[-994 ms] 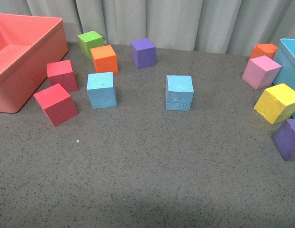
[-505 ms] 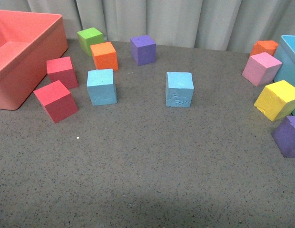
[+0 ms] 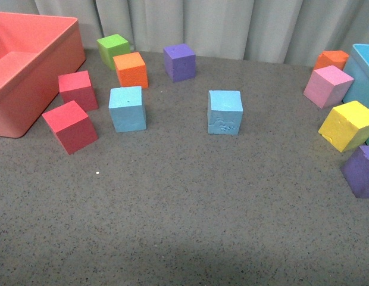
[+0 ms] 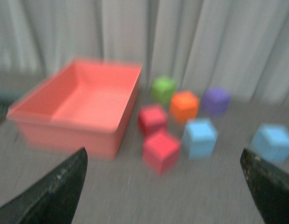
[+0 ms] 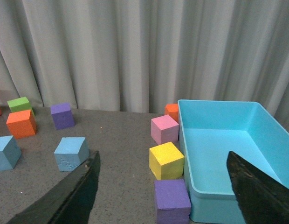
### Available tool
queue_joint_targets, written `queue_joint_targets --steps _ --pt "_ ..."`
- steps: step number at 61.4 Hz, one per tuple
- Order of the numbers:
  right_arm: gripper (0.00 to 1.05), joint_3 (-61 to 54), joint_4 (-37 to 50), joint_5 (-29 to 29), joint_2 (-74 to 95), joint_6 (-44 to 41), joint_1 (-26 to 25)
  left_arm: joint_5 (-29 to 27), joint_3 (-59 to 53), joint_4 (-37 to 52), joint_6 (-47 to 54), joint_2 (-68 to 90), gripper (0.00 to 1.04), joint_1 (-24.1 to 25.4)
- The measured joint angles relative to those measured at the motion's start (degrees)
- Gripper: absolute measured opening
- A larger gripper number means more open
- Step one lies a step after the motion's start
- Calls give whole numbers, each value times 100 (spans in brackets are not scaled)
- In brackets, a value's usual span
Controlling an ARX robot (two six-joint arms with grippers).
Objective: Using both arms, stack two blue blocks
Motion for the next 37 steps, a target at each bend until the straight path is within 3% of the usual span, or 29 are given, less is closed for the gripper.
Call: queue_joint_targets --steps 6,18,26,37 --pt "97 0 0 -2 -4 4 0 -26 260 540 -278 1342 98 -125" --pt "95 0 -2 0 -4 2 0 485 1569 2380 -612 5289 98 -557" --pt "95 0 -4 -2 -4 2 0 726 3117 2002 -551 7827 98 -931" --pt "95 0 -4 0 -4 4 0 632 4553 1375 -693 9361 98 -1016"
